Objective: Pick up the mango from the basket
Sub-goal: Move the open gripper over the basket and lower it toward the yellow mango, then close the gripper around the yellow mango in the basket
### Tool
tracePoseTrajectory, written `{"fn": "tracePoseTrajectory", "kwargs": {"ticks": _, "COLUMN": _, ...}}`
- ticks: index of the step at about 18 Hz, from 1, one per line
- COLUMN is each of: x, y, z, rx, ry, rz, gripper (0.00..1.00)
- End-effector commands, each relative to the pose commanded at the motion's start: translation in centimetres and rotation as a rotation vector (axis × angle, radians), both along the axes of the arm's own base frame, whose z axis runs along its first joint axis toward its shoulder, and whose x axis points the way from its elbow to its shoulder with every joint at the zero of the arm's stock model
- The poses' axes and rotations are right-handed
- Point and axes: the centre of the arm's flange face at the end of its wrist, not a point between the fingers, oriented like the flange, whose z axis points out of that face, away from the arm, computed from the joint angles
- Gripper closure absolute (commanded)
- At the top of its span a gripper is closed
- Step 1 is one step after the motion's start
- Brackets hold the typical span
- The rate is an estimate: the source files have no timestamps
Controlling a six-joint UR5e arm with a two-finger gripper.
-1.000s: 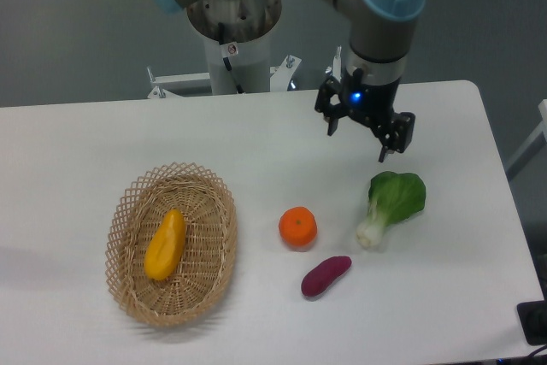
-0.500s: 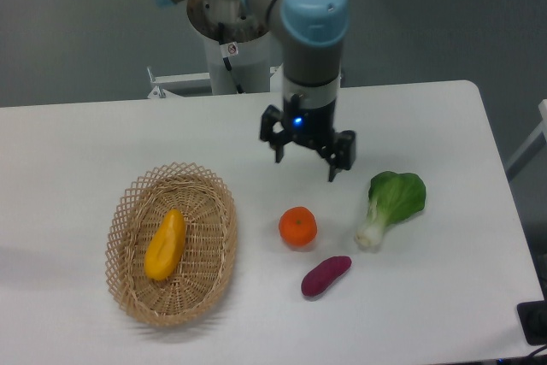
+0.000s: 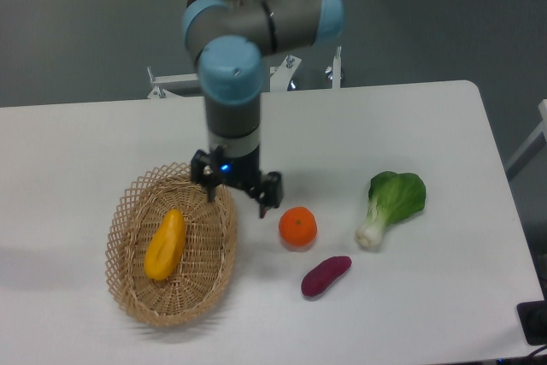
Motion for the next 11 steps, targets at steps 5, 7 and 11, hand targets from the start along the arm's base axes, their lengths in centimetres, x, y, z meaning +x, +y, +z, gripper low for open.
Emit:
{"fn": "tracePoseTrajectory", "kwargs": {"ticks": 5, "x": 4.1, "y": 2.5, "z": -2.5, "rx": -0.012, "ry": -0.023, "rz": -0.012, "gripper": 0.00}}
{"fn": "tracePoseTrajectory", "kwargs": {"ticks": 7, "x": 5.6, "y": 2.5, "z": -3.2, "rx": -0.028, "ry": -0.029, "rz": -0.012, "gripper": 0.00}}
{"fn": "tracePoseTrajectory", "kwargs": {"ticks": 11, "x": 6.6, "y": 2.5, "z": -4.4, "rx": -0.051, "ry": -0.026, "rz": 0.006, "gripper": 0.00}}
